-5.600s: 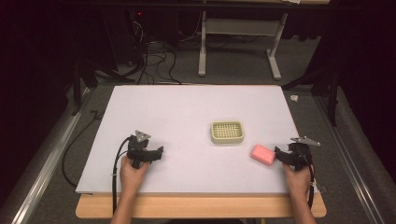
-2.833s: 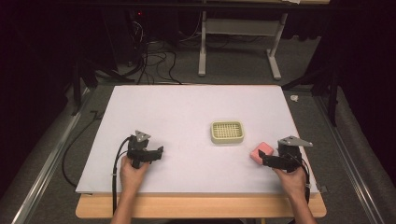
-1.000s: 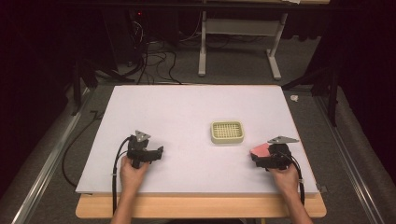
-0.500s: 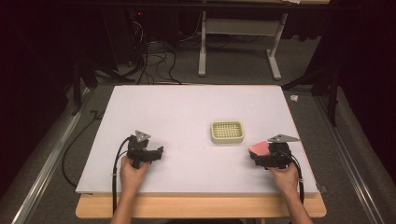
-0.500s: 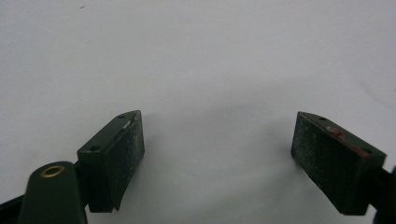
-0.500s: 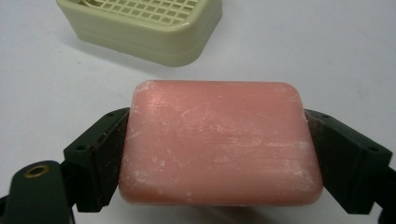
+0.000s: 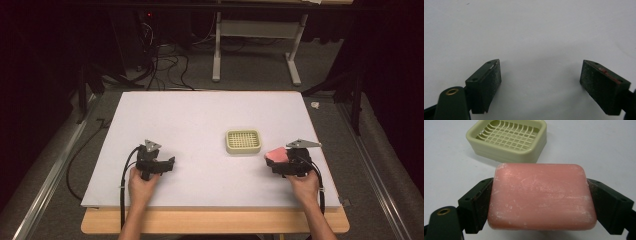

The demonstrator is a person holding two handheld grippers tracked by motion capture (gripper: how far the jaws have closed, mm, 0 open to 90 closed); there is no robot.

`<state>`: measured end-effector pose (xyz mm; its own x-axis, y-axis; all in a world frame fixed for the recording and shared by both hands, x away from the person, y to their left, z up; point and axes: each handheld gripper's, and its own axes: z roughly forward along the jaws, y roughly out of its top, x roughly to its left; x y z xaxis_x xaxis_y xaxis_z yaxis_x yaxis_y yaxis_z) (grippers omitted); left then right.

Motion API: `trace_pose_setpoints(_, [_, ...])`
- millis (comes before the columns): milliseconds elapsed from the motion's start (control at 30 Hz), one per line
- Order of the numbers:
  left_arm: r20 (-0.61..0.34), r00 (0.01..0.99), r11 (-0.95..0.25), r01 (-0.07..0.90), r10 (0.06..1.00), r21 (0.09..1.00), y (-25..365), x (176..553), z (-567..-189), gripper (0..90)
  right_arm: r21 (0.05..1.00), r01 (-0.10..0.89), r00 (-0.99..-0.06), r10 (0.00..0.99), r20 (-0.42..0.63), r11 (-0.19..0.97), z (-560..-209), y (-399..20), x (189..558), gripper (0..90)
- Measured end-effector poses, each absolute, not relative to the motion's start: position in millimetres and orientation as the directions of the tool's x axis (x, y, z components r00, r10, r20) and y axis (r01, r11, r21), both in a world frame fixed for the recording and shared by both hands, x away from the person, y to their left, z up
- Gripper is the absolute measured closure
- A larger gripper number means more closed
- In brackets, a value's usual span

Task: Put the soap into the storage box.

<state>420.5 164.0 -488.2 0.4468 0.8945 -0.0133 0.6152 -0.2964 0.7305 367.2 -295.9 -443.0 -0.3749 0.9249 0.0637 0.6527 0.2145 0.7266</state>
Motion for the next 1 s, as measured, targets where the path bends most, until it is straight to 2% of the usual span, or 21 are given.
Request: trace_pose_setpoints(1000, [-0.014,0.447,-0.296,0.615,0.895,0.731,164,421,-488,17.7,0.732,0.64,-0.423,0.902,0.082,0.234,-417,-262,386,13.7])
